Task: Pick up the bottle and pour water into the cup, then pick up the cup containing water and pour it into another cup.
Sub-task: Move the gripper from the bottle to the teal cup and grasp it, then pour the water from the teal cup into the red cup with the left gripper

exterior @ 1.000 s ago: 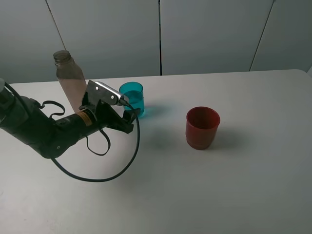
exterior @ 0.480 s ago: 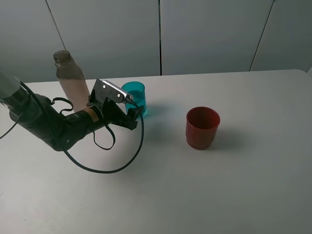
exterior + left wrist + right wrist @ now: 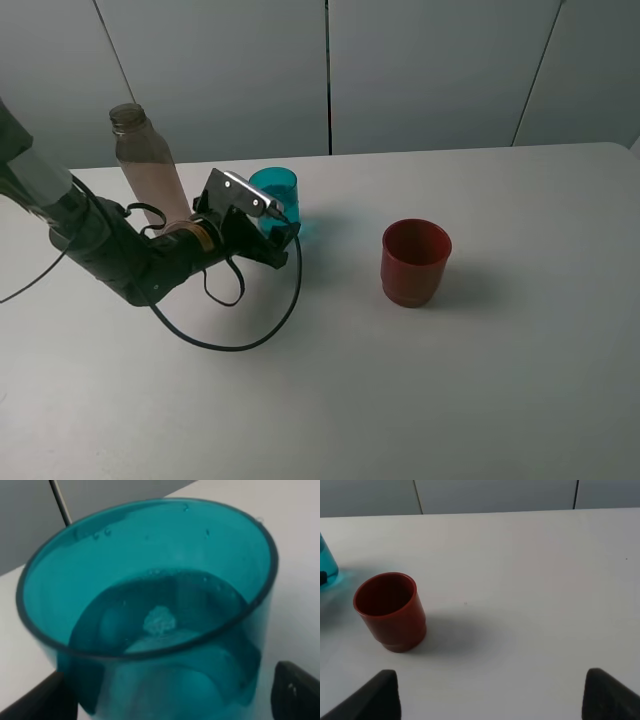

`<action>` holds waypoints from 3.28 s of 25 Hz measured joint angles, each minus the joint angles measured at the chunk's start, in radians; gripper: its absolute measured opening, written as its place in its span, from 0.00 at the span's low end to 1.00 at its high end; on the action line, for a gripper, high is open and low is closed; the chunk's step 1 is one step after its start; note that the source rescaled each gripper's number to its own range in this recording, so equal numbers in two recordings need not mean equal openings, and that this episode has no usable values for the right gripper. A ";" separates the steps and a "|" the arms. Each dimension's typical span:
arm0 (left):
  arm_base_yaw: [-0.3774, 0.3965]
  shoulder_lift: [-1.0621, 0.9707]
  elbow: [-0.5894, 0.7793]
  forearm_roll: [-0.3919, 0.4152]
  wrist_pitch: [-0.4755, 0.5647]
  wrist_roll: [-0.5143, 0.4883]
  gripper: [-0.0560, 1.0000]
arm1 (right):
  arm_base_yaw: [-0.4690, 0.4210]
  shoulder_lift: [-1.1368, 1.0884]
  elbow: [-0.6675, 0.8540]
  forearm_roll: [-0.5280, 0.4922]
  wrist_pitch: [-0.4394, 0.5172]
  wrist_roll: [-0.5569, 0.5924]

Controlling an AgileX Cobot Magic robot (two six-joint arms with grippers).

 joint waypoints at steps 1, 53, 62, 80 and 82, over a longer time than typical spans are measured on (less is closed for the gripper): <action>0.000 0.001 -0.006 0.002 0.002 0.019 0.96 | 0.000 0.000 0.000 0.000 0.000 0.000; 0.000 -0.130 -0.107 0.365 0.155 0.057 0.30 | 0.000 0.000 0.000 0.000 0.000 -0.007; -0.040 -0.222 -0.107 0.518 0.305 0.054 0.29 | 0.000 0.000 0.000 0.000 0.000 0.000; -0.187 -0.263 -0.184 0.573 0.511 0.071 0.29 | 0.000 0.000 0.000 0.000 0.000 0.000; -0.197 -0.263 -0.209 0.571 0.525 0.073 0.29 | 0.000 0.000 0.000 0.000 0.000 0.000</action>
